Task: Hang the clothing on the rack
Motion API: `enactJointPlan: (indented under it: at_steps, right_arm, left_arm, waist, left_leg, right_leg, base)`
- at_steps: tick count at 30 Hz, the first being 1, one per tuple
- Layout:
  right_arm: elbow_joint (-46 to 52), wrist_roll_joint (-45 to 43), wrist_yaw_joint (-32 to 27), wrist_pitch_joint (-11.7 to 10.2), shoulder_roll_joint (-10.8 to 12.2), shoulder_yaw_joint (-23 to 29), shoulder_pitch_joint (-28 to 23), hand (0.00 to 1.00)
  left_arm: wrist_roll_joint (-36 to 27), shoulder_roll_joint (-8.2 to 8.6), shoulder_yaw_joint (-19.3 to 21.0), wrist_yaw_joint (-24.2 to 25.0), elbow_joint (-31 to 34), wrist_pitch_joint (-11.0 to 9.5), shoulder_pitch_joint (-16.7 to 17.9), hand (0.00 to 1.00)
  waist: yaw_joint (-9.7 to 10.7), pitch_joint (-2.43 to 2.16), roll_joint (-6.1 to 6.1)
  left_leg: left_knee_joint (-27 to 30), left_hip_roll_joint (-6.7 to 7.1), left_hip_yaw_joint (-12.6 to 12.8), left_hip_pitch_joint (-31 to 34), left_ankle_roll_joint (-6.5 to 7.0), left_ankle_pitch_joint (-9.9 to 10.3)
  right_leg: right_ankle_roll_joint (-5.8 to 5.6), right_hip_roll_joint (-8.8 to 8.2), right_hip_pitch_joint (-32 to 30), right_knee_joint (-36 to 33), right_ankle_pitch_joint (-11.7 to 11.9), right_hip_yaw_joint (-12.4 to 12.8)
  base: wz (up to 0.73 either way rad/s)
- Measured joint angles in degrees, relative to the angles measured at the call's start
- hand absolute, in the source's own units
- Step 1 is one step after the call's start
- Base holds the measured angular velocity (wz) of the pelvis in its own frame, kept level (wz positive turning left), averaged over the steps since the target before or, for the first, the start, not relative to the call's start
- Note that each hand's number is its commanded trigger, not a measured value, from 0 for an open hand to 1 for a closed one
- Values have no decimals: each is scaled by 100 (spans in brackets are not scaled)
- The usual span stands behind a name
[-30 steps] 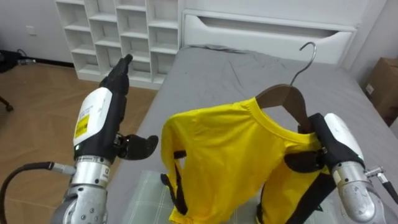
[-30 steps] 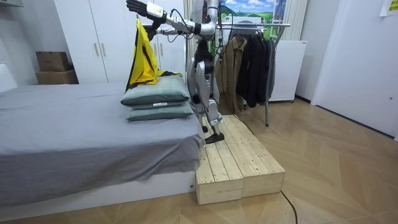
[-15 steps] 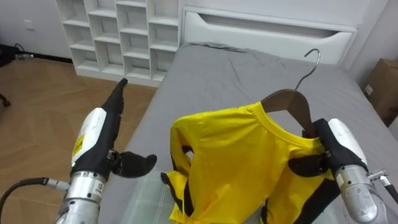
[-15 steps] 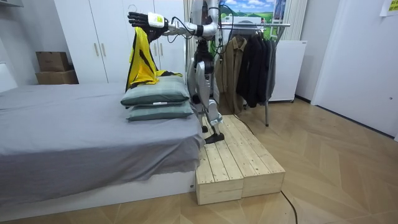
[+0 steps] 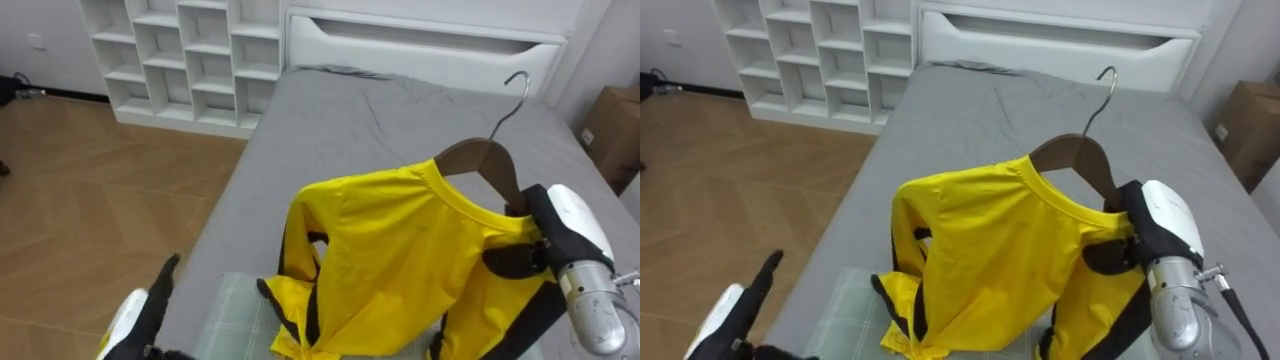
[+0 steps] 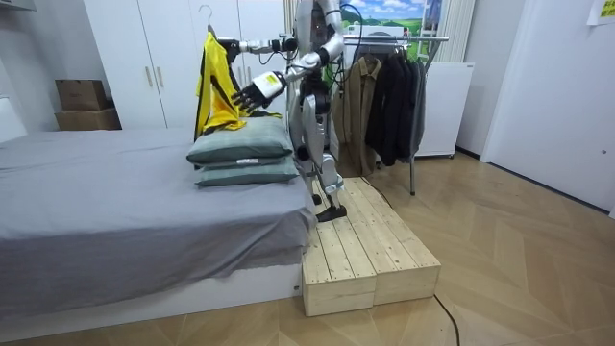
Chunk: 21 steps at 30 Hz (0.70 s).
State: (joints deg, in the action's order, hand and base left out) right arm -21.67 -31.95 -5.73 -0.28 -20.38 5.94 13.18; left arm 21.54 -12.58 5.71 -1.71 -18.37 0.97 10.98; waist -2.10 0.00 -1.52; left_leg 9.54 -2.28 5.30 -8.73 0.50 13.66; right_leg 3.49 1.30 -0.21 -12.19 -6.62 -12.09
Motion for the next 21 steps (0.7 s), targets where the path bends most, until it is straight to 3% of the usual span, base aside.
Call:
enactJointPlan:
  at_steps: [3, 9, 18, 21]
  right_arm:
    - [0, 6, -56, 53, -13, 50, -1, 100]
    - [39, 5, -61, 142, -23, 60, -3, 100]
    - [290, 40, -62, 168, -55, 122, -4, 100]
    - [295, 40, -80, 169, -55, 144, -4, 100]
  left_arm:
    - [-145, 10, 292, -16, -433, 66, 217, 0]
    - [-510, 6, 785, -282, -1833, 35, 278, 0]
    - [-850, -13, 1002, -324, -3185, 50, 635, 0]
    - [-838, -11, 1003, -353, -3472, 148, 747, 0]
  waist:
    - [-7, -2, 5]
    - [-138, -25, 29]
    - [-152, -29, 28]
    - [-169, -27, 32]
  left_leg:
    - [2, 1, -9, 1, 0, 0]
    - [4, 21, 51, -2, 1, 0]
    - [-1, 45, 37, -64, 2, 1]
    - [-22, 45, 42, -81, 5, 3]
  right_leg:
    - [1, -10, -12, -19, 0, -9]
    - [6, -11, -35, -57, -5, 58]
    - [4, -13, 41, -35, -8, 36]
    - [2, -3, 44, -42, -10, 43]
  base:
    - [2]
    - [-4]
    - [0]
    - [0]
